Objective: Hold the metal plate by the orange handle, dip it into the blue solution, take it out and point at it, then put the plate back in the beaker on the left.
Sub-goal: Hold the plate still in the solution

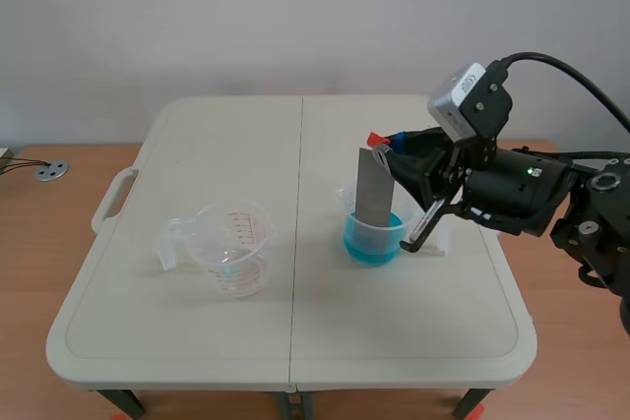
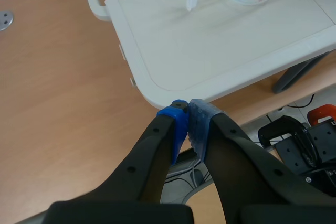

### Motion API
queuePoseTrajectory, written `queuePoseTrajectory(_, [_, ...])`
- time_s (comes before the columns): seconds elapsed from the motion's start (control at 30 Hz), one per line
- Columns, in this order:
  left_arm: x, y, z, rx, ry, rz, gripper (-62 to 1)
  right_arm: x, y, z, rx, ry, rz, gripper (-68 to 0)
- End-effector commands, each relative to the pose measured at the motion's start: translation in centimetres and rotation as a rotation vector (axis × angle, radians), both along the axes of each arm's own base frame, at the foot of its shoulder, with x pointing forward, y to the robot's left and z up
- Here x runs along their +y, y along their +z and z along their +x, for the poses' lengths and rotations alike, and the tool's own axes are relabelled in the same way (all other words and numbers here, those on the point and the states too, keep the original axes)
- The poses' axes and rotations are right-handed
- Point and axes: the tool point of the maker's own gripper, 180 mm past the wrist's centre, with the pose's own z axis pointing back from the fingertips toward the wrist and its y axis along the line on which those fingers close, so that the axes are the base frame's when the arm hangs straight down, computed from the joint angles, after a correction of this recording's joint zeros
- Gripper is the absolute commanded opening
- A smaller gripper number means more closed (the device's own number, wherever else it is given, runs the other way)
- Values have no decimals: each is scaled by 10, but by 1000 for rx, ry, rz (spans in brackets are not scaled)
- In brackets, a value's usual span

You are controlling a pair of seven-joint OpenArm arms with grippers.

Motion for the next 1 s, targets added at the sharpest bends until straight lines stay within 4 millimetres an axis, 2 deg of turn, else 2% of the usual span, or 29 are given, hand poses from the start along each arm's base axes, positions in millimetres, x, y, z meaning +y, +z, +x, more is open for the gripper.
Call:
queuePoseTrajectory(0.0, [-4, 4, 2, -17, -4, -15, -593, 0, 8, 4, -23, 4, 9, -662])
queuePoseTrajectory(0.77, [-4, 4, 2, -15, -4, -14, -593, 0, 11, 4, -31, 7, 16, -662])
queuePoseTrajectory(0.97, [-4, 4, 2, -14, -4, -14, -593, 0, 24, 2, -77, 28, 53, -662])
